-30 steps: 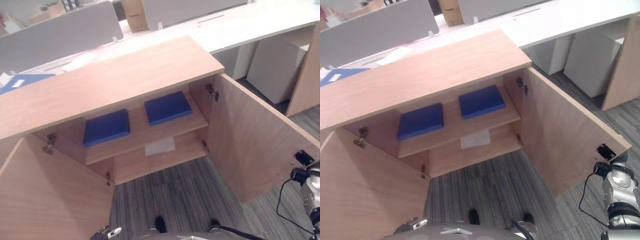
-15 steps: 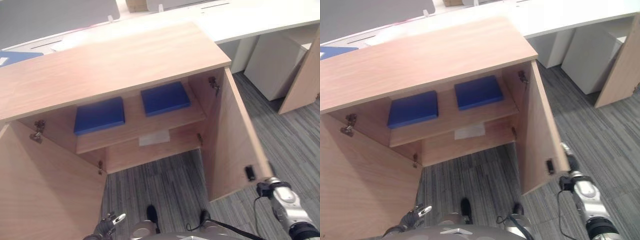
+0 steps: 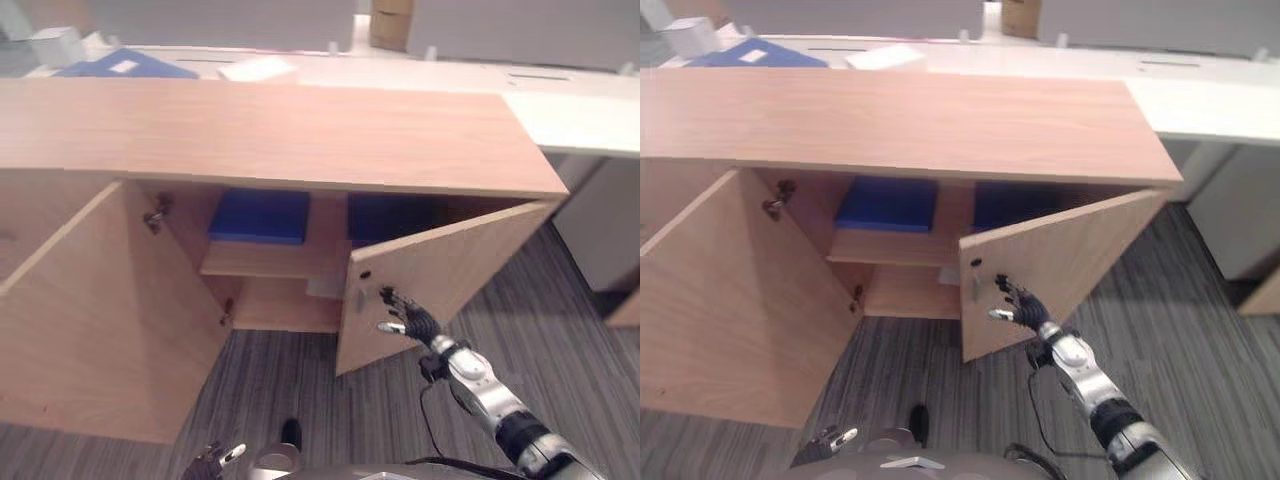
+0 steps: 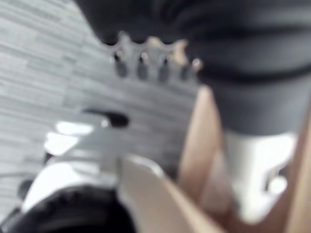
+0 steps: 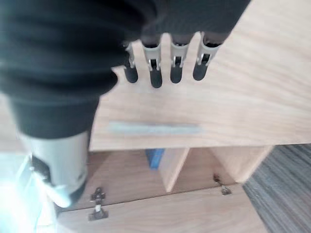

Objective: Put the empty folder in the office cabinet

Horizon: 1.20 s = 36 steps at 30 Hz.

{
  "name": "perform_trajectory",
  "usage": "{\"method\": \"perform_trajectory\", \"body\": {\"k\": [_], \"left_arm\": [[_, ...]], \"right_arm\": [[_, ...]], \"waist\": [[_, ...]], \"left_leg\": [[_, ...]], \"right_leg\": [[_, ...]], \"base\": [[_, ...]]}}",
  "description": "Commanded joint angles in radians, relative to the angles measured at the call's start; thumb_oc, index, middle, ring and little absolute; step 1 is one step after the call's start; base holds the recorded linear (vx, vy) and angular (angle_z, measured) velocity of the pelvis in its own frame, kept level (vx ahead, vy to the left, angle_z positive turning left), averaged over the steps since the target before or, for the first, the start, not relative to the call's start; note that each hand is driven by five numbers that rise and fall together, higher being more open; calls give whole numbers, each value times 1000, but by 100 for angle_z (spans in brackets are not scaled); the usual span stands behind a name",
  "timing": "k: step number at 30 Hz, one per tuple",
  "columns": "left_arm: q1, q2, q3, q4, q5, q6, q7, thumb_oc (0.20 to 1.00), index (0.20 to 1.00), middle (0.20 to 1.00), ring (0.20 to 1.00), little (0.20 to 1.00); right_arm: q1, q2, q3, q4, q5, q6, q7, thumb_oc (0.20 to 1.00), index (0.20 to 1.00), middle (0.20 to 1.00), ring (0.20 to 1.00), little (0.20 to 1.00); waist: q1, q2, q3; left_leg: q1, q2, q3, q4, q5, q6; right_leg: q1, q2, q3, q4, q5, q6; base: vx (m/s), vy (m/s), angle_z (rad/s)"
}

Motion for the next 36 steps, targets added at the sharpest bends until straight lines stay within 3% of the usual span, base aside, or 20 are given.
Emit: {"method": "perform_trajectory", "body": {"k": [1,6,9,10,12,18,24,36], "left_arm": [[-81,25,-48,51,-1,-80,70,1000,1000,1000,1000,1000],[-94,40,-6,33,-21,-161,232,1000,1000,1000,1000,1000],[-98,53,57,10,-19,-269,425,1000,1000,1000,1000,1000],[-97,54,68,3,-21,-273,445,1000,1000,1000,1000,1000],[-76,59,159,-35,-23,-365,582,1000,1000,1000,1000,1000],[-21,95,295,-126,60,-460,671,1000,1000,1000,1000,1000],[-13,201,429,-198,92,-437,776,1000,1000,1000,1000,1000],[-121,525,624,-243,-35,-340,701,1000,1000,1000,1000,1000]], "right_arm": [[-150,-3,-24,81,40,-25,-119,1000,1000,1000,1000,1000],[-214,9,-73,220,12,62,-215,1000,1000,1000,1000,1000],[-201,1,-110,329,19,98,-281,1000,1000,1000,1000,1000],[-196,-3,-120,346,20,100,-283,1000,1000,1000,1000,1000],[-127,-17,-155,413,-22,104,-274,1000,1000,1000,1000,1000],[42,-48,-185,421,-40,107,-241,1000,1000,1000,1000,1000],[185,-94,-202,347,-75,94,-227,1000,1000,1000,1000,1000],[242,-155,-265,256,-23,31,-225,1000,1000,1000,1000,1000]], "waist": [[51,37,3],[90,41,-6],[117,38,-5],[122,38,-4],[149,33,2],[174,23,33],[134,5,73],[73,-60,220]], "left_leg": [[47,-4,-1,-10,-165,-3],[44,-13,-22,-10,-164,0],[37,-17,-41,-10,-161,0],[36,-18,-45,-10,-160,0],[24,-19,-67,-10,-153,-1],[9,-3,-88,-10,-159,-13],[-13,6,-64,-9,-156,-8],[-117,26,-7,10,-164,24]], "right_leg": [[-21,58,-16,9,-61,-55],[-10,51,-39,4,-56,-50],[-6,48,-54,2,-53,-48],[-5,48,-57,2,-53,-48],[-1,48,-74,-1,-51,-47],[2,55,-86,4,-71,-47],[-35,49,-70,22,-73,-40],[-194,37,-1,110,-59,-8]], "base": [[71,36,28],[25,25,16],[-8,5,7],[-6,5,11],[-12,0,23],[-9,22,20],[-63,134,10],[-147,109,-6]]}}
